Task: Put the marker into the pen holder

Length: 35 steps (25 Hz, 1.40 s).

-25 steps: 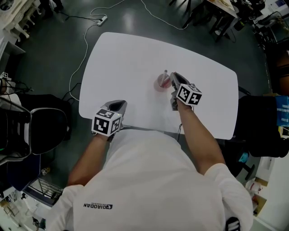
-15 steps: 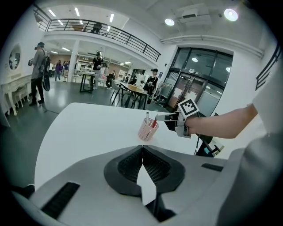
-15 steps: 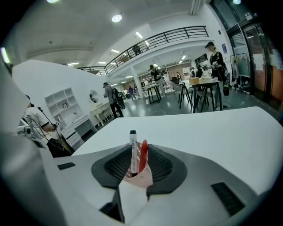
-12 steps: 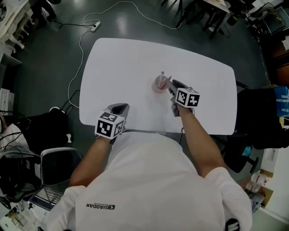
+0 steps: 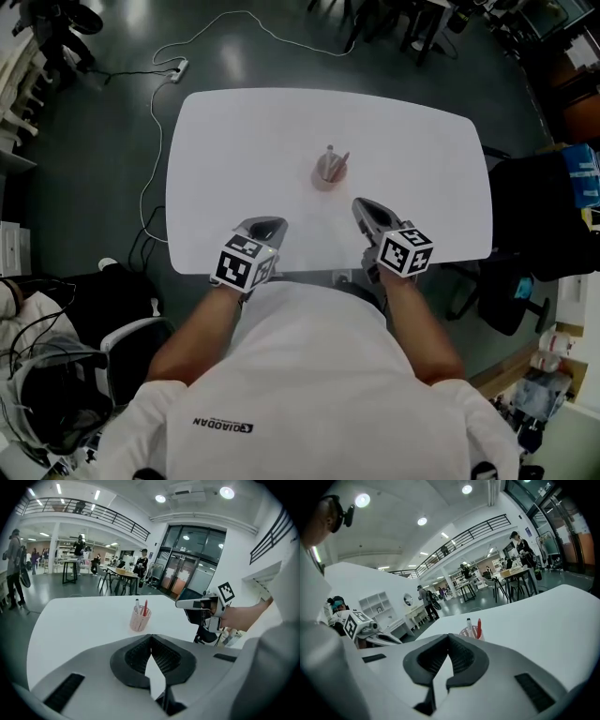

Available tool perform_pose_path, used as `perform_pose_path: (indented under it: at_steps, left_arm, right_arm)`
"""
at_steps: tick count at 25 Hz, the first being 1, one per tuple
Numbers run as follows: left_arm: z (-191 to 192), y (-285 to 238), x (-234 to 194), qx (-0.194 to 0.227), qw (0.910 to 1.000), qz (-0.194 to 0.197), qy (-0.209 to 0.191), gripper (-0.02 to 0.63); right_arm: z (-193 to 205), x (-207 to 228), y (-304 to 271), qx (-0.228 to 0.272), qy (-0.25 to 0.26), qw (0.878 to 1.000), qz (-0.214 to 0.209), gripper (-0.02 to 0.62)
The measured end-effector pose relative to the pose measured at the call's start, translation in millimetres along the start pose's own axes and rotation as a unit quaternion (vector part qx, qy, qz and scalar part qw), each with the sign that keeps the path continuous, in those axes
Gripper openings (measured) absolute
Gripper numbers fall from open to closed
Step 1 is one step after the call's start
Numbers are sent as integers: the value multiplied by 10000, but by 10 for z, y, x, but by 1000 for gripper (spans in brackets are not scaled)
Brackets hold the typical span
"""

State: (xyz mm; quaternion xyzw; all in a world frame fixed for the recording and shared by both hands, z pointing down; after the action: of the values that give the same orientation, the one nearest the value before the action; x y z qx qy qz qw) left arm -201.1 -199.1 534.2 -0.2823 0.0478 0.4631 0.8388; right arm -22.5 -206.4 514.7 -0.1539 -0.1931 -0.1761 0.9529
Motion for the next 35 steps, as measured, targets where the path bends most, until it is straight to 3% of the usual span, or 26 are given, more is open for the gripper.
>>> perform_pose_path:
  at_steps: [8, 12, 19, 27, 35]
  left_arm:
    - [-369, -53, 630, 484, 9986, 16, -232, 28]
    - [-340, 21, 1094, 739, 9972, -68, -9, 28]
    - [47, -28, 1929, 980, 9922, -602, 484, 28]
    - [541, -32, 2807, 1272, 9810, -861, 1187, 28]
    - [801, 392, 3418, 1141, 9803, -1270, 997, 28]
  right_arm:
    - [-175, -17, 783, -65, 113, 9997, -216, 18]
    - [-192, -3, 1219, -47, 169, 9986, -491, 18]
    - [-53, 10, 2117, -247, 615, 9908, -1176, 18]
    - [121, 271, 3142, -282, 598, 9855, -1564, 18]
    - [203, 156, 3598, -273, 551, 9809, -1846, 18]
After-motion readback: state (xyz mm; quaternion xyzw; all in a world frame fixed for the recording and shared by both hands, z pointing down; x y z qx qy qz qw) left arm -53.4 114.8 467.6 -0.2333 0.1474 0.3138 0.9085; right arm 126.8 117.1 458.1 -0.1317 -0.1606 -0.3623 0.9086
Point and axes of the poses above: the fingertips, and each gripper's own axes: y backward along the fingers, x to its right, z out of its underside, the point moved 2 cm from there along y, backward along the fingers, and after that the axes turned 12 degrees about x, right-handed, at the moved point
